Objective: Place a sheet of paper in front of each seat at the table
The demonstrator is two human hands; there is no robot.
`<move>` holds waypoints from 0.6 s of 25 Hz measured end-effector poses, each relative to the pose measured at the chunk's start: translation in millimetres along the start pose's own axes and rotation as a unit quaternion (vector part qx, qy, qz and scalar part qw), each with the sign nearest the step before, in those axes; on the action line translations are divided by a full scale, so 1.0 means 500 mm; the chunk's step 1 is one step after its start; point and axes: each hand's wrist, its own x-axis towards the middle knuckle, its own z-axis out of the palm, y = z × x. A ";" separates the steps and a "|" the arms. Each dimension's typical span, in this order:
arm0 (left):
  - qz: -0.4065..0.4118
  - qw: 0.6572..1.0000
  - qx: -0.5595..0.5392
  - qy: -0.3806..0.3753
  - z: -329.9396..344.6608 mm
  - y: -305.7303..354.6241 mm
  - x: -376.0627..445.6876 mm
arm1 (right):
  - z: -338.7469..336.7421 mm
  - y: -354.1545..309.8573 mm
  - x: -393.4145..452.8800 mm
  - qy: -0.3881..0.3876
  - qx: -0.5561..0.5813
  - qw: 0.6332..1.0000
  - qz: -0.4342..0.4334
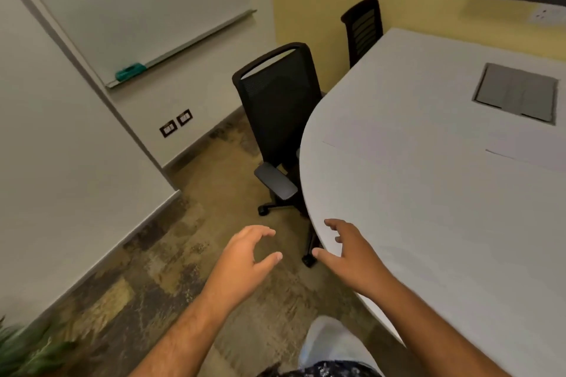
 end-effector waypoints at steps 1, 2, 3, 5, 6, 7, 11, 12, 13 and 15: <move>0.010 1.000 -0.003 -0.009 -0.019 -0.017 0.038 | 0.012 -0.016 0.019 0.008 0.004 1.000 0.010; 0.023 1.000 -0.007 -0.019 -0.032 -0.030 0.077 | 0.022 -0.029 0.039 0.018 0.009 1.000 0.016; 0.042 0.999 -0.007 -0.030 -0.044 -0.042 0.121 | 0.028 -0.041 0.064 0.033 0.013 0.999 0.019; 0.078 0.996 -0.001 -0.046 -0.059 -0.062 0.212 | 0.029 -0.058 0.119 0.061 0.019 0.997 0.033; 0.093 0.994 0.005 -0.054 -0.070 -0.073 0.270 | 0.028 -0.069 0.161 0.076 0.025 0.996 0.043; 0.103 0.993 0.014 -0.062 -0.082 -0.082 0.326 | 0.026 -0.079 0.203 0.091 0.034 0.994 0.051; 0.152 0.985 0.035 -0.075 -0.153 -0.093 0.550 | 0.004 -0.149 0.397 0.152 0.064 0.985 0.050; 0.160 0.983 0.041 -0.081 -0.178 -0.091 0.601 | -0.008 -0.173 0.447 0.162 0.069 0.983 0.055; 0.171 0.980 0.049 -0.087 -0.202 -0.085 0.644 | -0.020 -0.196 0.490 0.171 0.073 0.981 0.055; 0.194 0.975 0.066 -0.085 -0.245 -0.078 0.740 | -0.043 -0.242 0.583 0.185 0.066 0.979 0.045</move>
